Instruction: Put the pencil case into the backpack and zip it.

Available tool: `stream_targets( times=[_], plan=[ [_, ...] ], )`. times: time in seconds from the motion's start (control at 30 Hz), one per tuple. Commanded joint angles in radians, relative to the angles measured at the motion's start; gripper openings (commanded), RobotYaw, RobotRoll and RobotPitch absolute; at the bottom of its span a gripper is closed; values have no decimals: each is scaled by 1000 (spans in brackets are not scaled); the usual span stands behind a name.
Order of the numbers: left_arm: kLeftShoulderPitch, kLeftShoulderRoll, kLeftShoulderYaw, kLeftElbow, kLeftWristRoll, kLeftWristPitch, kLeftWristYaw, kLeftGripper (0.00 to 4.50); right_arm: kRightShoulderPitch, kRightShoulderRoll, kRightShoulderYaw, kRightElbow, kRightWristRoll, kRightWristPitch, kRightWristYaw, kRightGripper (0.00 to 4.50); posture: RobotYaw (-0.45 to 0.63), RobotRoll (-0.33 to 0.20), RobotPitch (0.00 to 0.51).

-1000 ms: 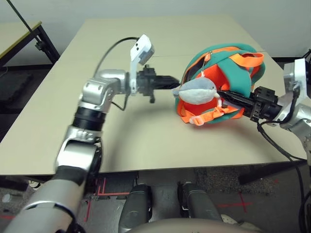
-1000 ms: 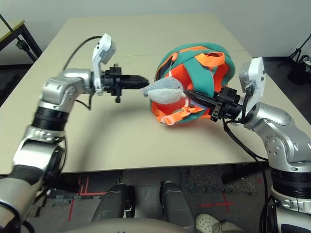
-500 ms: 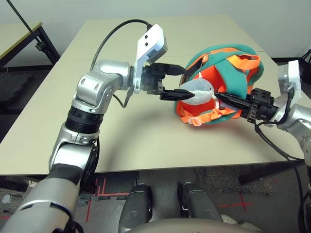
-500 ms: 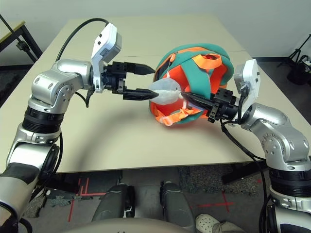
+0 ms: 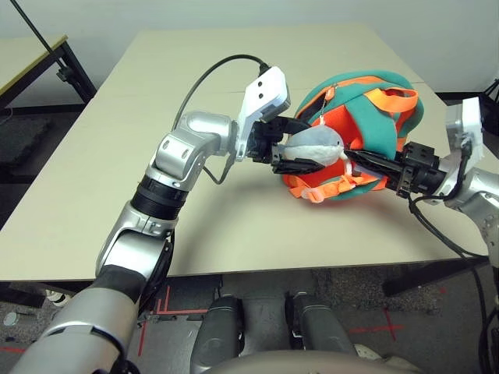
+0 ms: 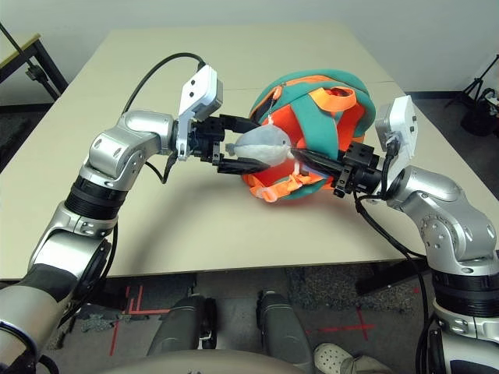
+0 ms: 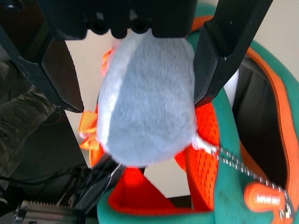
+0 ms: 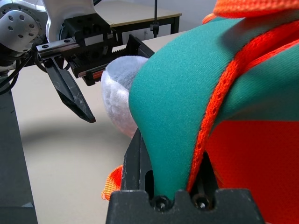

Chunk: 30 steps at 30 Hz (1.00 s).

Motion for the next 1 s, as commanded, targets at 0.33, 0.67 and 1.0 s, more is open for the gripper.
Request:
stream_targets(
  times=[0.33,0.67,1.0],
  plan=[
    [-3,33,38,48,-1,-2,-3,296,-16,3,16,-1,-21,-22,20,105,16,0,64],
    [-52,109,88,133,24,-43,-12,173,-13,16,20,4,-37,-34,18,105,19,0,49],
    [20,200,63,154,86,-60,-18,172,-33,19,37,21,-42,-32,34,105,38,0,53]
  ],
)
